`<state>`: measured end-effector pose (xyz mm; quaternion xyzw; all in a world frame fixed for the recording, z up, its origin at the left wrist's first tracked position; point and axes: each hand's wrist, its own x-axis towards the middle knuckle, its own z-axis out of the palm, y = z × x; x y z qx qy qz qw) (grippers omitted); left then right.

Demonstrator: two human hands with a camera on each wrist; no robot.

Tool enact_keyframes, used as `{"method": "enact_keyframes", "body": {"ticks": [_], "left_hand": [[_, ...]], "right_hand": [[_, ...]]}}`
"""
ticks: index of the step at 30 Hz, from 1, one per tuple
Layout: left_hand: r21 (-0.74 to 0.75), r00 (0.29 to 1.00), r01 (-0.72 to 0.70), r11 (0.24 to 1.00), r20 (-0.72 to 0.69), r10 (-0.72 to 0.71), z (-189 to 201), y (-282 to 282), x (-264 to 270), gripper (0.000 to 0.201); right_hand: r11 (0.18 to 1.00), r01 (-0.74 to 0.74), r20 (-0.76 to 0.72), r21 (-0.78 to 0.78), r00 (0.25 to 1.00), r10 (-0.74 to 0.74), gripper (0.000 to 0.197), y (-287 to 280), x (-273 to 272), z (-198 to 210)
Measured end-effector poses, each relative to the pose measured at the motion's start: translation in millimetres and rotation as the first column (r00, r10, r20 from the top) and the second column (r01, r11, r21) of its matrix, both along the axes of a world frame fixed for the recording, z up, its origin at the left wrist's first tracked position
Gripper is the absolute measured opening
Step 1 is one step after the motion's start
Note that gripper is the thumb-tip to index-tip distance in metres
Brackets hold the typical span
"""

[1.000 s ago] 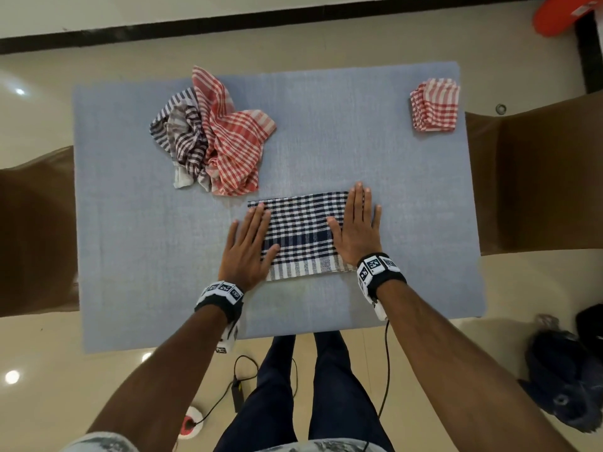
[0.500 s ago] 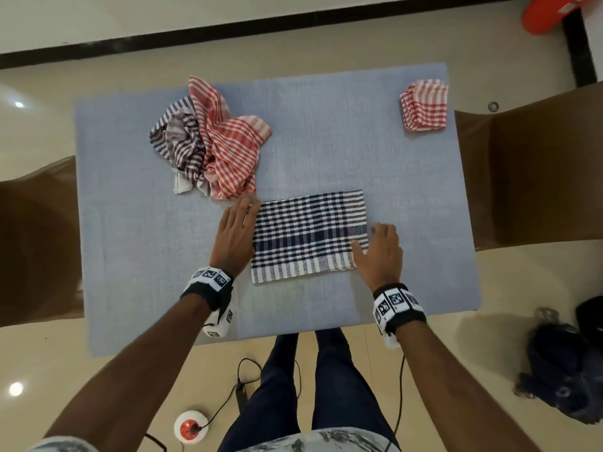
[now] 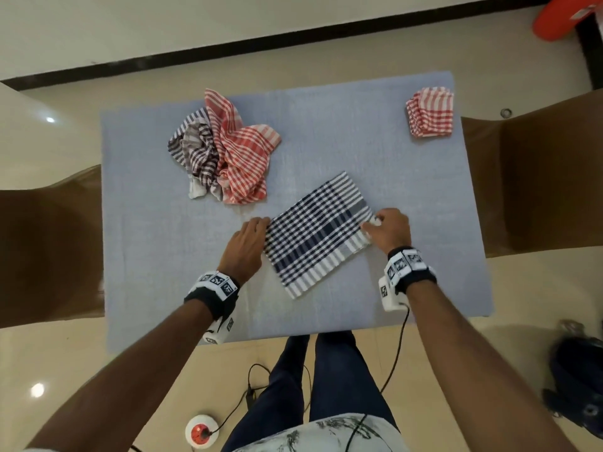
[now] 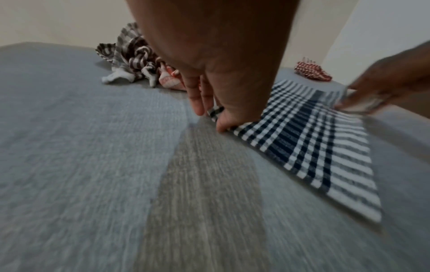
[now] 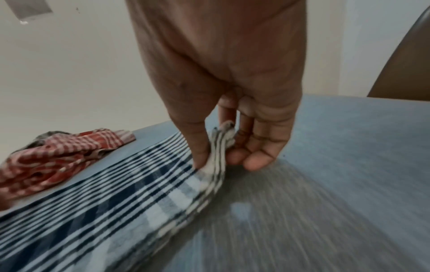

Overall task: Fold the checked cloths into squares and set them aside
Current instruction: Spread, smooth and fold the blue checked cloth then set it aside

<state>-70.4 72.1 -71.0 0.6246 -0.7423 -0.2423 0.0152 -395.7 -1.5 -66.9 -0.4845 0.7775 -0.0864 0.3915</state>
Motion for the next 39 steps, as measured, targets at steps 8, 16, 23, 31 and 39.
{"method": "enact_keyframes", "body": {"ticks": [8,16,23,31,39], "left_hand": [[0.197,0.999,0.045,0.979,-0.032,-0.04,5,58,-47,0.069],[0.204,0.995,0.084,0.975,0.036,-0.093,0,76,-59,0.066],[0.153,0.984,0.15,0.977,0.068,-0.162,1,77,-58,0.054],[-0.002,0.933,0.326,0.945,0.162,-0.321,6,84,-84,0.062],[-0.006,0.904,0.386,0.922,0.202,-0.377,2,67,-98,0.025]], "right_hand": [[0.955,-0.017,-0.024,-0.298,1.0,0.01,0.024,-20,7,17],[0.99,0.005,-0.006,0.144,1.0,-0.005,0.053,120,4,5],[0.973,0.028,0.141,0.23,0.988,-0.062,0.013,145,24,4],[0.917,0.332,0.321,0.219,0.863,-0.389,0.025,144,26,27],[0.977,0.2,0.336,-0.068,0.927,-0.166,0.021,152,13,38]]}}
